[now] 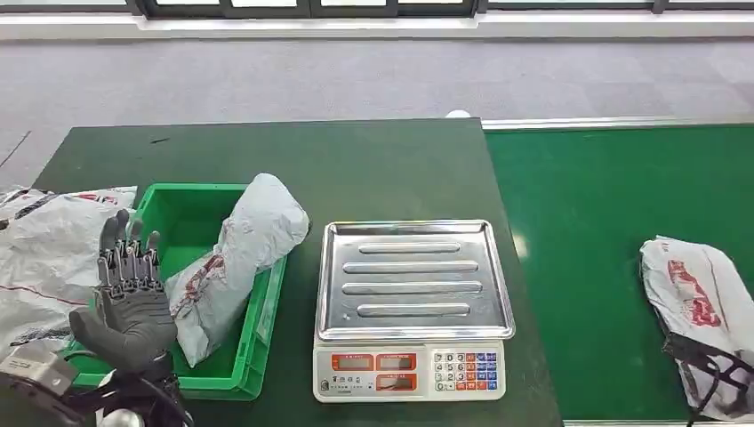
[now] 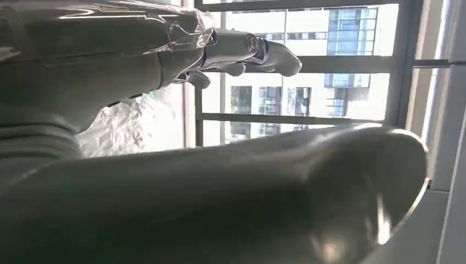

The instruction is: Moved the parcel from conveyor to table for the left to box.

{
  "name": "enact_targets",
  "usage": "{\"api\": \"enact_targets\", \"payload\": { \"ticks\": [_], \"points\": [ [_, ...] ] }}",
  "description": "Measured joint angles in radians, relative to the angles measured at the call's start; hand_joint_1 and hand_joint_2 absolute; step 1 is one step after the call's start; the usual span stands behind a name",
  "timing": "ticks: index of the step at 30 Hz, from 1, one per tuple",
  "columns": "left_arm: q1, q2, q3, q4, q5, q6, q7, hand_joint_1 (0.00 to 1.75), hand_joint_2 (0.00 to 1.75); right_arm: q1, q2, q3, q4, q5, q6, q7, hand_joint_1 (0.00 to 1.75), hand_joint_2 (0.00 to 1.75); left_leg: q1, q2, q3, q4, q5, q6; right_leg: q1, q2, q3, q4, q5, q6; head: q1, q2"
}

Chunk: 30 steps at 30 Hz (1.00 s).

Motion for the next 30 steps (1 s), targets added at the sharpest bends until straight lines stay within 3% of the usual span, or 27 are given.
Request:
{"api": "enact_targets", "payload": {
  "ticks": [10, 30],
  "points": [
    [-0.024, -0.002, 0.0, 0.016, 0.001, 0.003, 0.017, 0.0, 0.0, 0.014, -0.002, 0.094, -0.018, -0.069, 0.037, -0.072, 1.75, 1.75, 0.003, 0.0, 0.013, 0.0, -0.004, 0.002, 0.003, 0.001, 0.015, -0.002, -0.004, 0.002, 0.0, 0.0],
    [-0.03, -0.008, 0.0, 0.016, 0.01, -0.013, 0.027, 0.0, 0.0, 0.04, 0.01, 0.25, -0.072, -0.162, 0.047, -0.102, 1.75, 1.75, 0.005, 0.002, 0.018, 0.0, -0.006, 0.002, 0.005, 0.003, 0.02, -0.005, -0.004, 0.002, 0.0, 0.0]
  ]
}}
